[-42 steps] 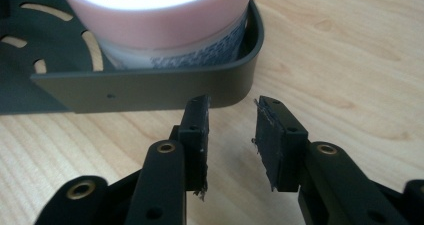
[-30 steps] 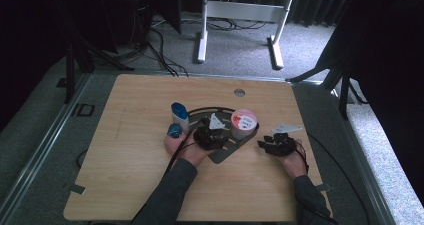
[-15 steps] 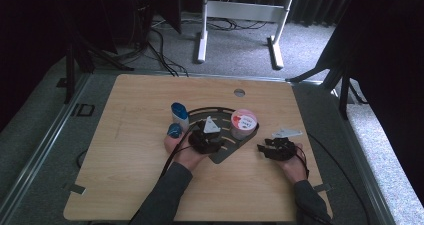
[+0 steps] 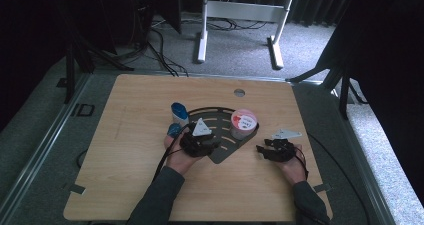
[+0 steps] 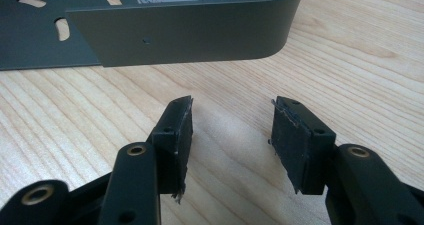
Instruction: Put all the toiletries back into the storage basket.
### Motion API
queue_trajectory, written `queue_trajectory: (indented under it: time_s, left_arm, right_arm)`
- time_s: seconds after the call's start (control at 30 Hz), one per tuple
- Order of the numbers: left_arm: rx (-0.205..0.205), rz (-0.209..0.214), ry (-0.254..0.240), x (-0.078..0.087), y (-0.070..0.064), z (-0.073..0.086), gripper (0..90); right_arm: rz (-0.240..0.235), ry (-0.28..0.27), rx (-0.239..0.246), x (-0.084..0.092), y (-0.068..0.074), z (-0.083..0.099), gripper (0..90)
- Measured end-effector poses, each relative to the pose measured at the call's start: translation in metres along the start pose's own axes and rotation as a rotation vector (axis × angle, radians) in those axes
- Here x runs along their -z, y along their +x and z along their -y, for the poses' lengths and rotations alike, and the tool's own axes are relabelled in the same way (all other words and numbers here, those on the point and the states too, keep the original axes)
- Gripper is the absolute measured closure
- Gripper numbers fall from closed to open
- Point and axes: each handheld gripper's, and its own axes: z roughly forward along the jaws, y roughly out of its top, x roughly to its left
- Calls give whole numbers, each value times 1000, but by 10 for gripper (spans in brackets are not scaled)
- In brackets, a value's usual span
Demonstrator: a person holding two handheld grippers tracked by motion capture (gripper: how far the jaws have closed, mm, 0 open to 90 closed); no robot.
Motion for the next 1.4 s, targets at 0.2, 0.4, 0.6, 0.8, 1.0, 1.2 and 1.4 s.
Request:
queue_trajectory:
  time_s: [0.2, 0.4, 0.6, 0.8, 1.0, 1.2, 1.4]
  left_arm:
    - [-2, 3, -11, 9, -1, 3, 601]
    - [1, -4, -13, 14, 0, 5, 601]
    - [-10, -5, -12, 21, -1, 6, 597]
    - [-13, -3, -17, 30, 0, 7, 590]
    - [-19, -13, -6, 36, 2, 10, 584]
    - [-31, -7, -13, 45, 1, 9, 584]
    - [-43, -20, -11, 56, 4, 12, 584]
  right_arm:
    - [1, -7, 8, 0, 1, 1, 493]
    - [3, -12, 8, -1, 2, 2, 485]
    - [1, -20, 4, 0, 2, 3, 485]
    - [2, -19, 9, -1, 2, 3, 476]
    - [-4, -20, 5, -1, 2, 3, 465]
    - [-8, -20, 3, -1, 2, 3, 459]
    - [-8, -19, 5, -1, 2, 3, 456]
